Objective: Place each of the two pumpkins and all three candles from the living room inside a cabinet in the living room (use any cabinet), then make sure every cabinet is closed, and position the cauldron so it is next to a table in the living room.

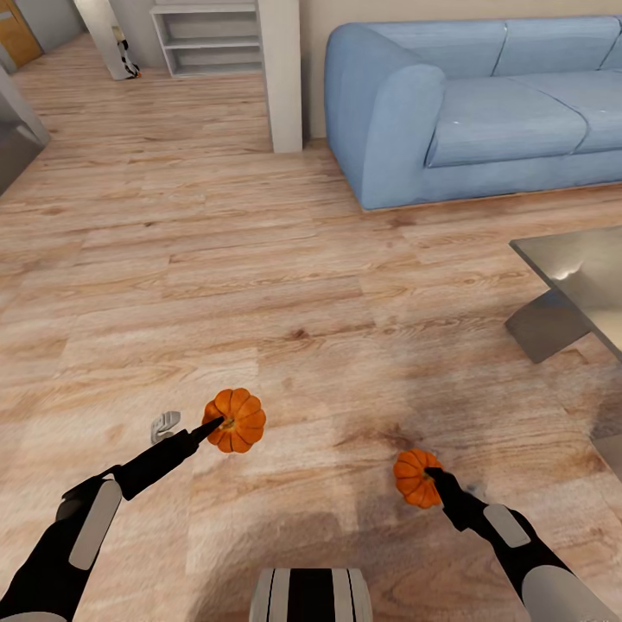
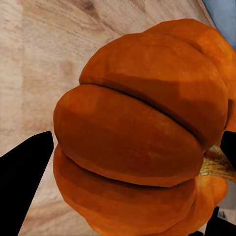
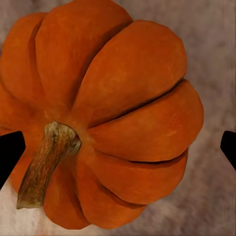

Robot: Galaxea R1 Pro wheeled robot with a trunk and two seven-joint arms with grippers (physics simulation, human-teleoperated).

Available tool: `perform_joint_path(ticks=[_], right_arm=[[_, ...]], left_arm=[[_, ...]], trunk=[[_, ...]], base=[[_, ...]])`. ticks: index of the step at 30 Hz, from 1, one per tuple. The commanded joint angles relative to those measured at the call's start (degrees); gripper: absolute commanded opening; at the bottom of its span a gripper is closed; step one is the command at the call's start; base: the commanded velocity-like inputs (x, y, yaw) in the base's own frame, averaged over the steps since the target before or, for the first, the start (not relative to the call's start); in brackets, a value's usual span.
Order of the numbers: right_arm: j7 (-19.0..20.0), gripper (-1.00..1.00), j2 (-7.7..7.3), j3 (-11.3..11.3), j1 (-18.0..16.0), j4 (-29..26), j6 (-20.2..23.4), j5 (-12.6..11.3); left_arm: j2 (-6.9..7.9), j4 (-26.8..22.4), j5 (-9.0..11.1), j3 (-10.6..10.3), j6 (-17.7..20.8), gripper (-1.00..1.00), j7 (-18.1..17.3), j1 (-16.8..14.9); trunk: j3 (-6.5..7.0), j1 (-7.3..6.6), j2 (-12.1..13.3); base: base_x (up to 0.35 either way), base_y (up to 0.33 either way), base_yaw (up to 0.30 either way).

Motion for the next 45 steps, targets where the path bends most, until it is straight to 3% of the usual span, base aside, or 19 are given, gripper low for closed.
perform_joint_path(ticks=[1,18,21,45], right_arm=[[0.2,1.00,0.03,-0.4,-0.1,0.0,0.4,0.0],[2.1,1.00,-0.46,0.0,-0.5,0.2,0.4,0.6],[2.1,1.00,-0.66,0.0,-0.5,0.3,0.4,0.6],[2.1,1.00,-0.76,0.2,-0.5,0.3,0.4,0.7]], left_arm=[[-0.01,0.0,0.3,0.1,0.4,-1.00,0.0,0.0],[-0.06,-0.1,0.3,0.1,0.3,-1.00,0.1,0.0],[-0.08,0.0,0.3,0.1,0.3,-1.00,0.1,0.0],[-0.15,0.0,0.3,0.1,0.2,-1.00,0.2,0.0]], trunk=[[-0.03,-0.01,0.0],[-0.70,0.07,-0.1],[-1.36,0.14,-0.1],[-1.36,0.14,-0.1]], base=[[0.000,0.000,0.000],[0.000,0.000,0.000],[0.000,0.000,0.000],[0.008,0.000,0.000]])
